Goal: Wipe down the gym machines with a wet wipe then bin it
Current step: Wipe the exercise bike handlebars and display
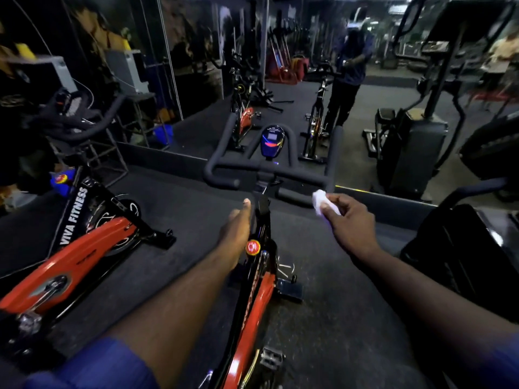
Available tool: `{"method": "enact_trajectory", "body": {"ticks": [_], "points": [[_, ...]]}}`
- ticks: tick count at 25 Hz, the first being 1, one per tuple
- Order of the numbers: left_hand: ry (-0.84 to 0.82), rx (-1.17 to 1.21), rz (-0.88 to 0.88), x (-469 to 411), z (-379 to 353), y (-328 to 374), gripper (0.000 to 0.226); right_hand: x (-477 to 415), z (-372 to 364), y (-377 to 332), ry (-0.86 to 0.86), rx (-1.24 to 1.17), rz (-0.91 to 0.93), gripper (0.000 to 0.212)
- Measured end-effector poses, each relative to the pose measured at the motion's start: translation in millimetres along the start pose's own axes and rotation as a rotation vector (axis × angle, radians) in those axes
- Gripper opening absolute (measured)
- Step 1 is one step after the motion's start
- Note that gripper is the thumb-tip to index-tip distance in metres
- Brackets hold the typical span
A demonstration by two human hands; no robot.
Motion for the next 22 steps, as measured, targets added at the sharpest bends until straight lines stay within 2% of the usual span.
{"method": "enact_trajectory", "body": {"ticks": [2,3,6,8,12,13,15,19,22], "points": [[0.102,-0.171,-0.086,-52.7,-10.8,15.7,0.038,-44.8,-39.4,-5.4,0.030,0.095,0.145,0.022],[0.132,-0.275,-0.149,-82.4,-21.1,24.4,0.031,-68.0,-70.2,1.1,-0.013,0.151,0.203,0.023],[0.068,-0.420,-0.318,-146.5,-61.8,41.4,0.039,-81.0,-159.7,26.1,-0.392,0.383,0.436,0.040],[0.013,-0.460,-0.308,-178.1,-90.5,42.7,0.049,-79.9,-184.2,35.0,-0.423,0.445,0.534,0.048],[-0.057,-0.496,-0.049,-217.9,-127.5,25.4,0.046,-84.9,-195.1,21.6,-0.271,0.546,0.520,0.041],[-0.099,-0.551,-0.025,-225.3,-136.2,21.1,0.052,-85.2,-195.0,18.7,-0.263,0.610,0.550,0.041],[-0.109,-0.584,0.035,-236.6,-141.4,15.3,0.067,-85.9,-184.9,23.0,-0.306,0.679,0.569,0.040],[-0.023,-0.520,0.039,-238.4,-137.1,17.8,0.054,-84.5,-143.4,45.3,-0.410,0.638,0.524,0.041],[-0.038,-0.510,0.034,-238.4,-139.1,17.3,0.055,-90.7,-175.4,39.2,-0.573,0.587,0.461,0.046]]}}
Point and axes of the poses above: each hand's wrist, its own x-axis away from the middle knuckle, its own z-axis out of the back of the hand, y = z × x, the point moved 9 cm from there along -x, towards the middle knuckle, and after that the axes turned 10 degrees about y, right-handed, at the moved point
